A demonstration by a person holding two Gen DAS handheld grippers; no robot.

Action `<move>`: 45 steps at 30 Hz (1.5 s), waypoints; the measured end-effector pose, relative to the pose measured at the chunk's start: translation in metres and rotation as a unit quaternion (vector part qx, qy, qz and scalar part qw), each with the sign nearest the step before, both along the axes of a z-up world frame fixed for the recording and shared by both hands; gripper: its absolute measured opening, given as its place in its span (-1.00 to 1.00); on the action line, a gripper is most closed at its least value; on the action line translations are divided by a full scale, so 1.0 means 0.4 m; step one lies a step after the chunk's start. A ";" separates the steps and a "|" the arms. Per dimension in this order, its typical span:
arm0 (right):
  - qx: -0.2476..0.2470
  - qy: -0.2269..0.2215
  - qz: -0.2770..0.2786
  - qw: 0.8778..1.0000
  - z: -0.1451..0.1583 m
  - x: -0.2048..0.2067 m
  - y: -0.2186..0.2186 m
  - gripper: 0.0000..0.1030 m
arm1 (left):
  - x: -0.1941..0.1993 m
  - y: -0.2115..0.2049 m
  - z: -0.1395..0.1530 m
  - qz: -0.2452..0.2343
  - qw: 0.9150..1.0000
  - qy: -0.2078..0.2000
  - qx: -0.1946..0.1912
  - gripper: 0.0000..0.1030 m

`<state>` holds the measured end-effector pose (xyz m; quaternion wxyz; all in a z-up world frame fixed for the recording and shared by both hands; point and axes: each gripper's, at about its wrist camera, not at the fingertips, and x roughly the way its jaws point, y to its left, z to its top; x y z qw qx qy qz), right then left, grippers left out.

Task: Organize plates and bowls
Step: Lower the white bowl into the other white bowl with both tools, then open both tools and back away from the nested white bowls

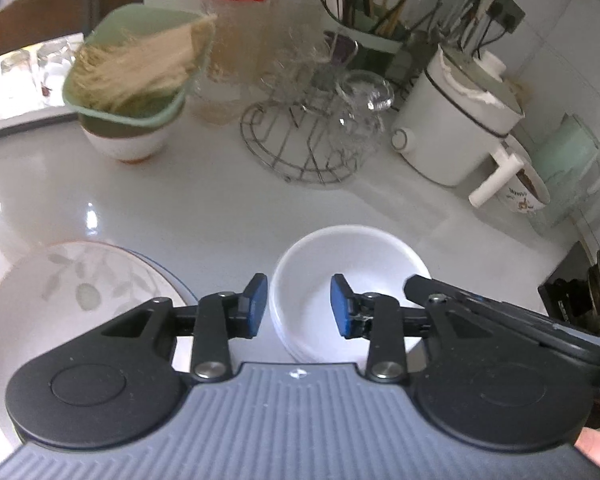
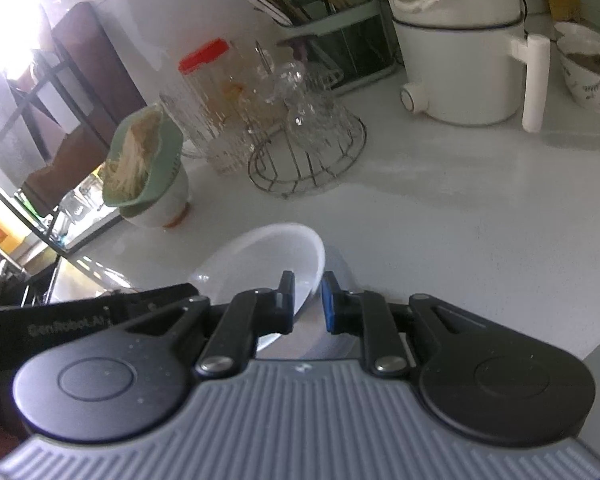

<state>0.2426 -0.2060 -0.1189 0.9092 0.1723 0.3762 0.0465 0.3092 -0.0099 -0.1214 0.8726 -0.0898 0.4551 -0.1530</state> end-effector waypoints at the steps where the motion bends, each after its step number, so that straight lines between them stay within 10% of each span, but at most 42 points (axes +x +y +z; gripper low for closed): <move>1: -0.002 0.000 -0.002 1.000 0.009 -0.002 -0.001 -0.52 | -0.002 0.004 0.014 0.001 1.000 -0.003 0.000 -0.22; 24: 0.005 -0.057 -0.026 0.998 0.225 -0.204 0.008 -0.32 | -0.218 0.059 0.275 -0.040 0.997 -0.060 -0.015 -0.22; 39: -0.019 -0.073 -0.032 0.997 0.227 -0.384 0.058 -0.32 | -0.364 0.131 0.268 -0.060 0.997 -0.053 -0.010 -0.21; 45: -0.017 -0.067 -0.053 0.996 0.218 -0.415 0.067 0.43 | -0.377 0.145 0.253 -0.076 0.996 -0.039 -0.003 0.40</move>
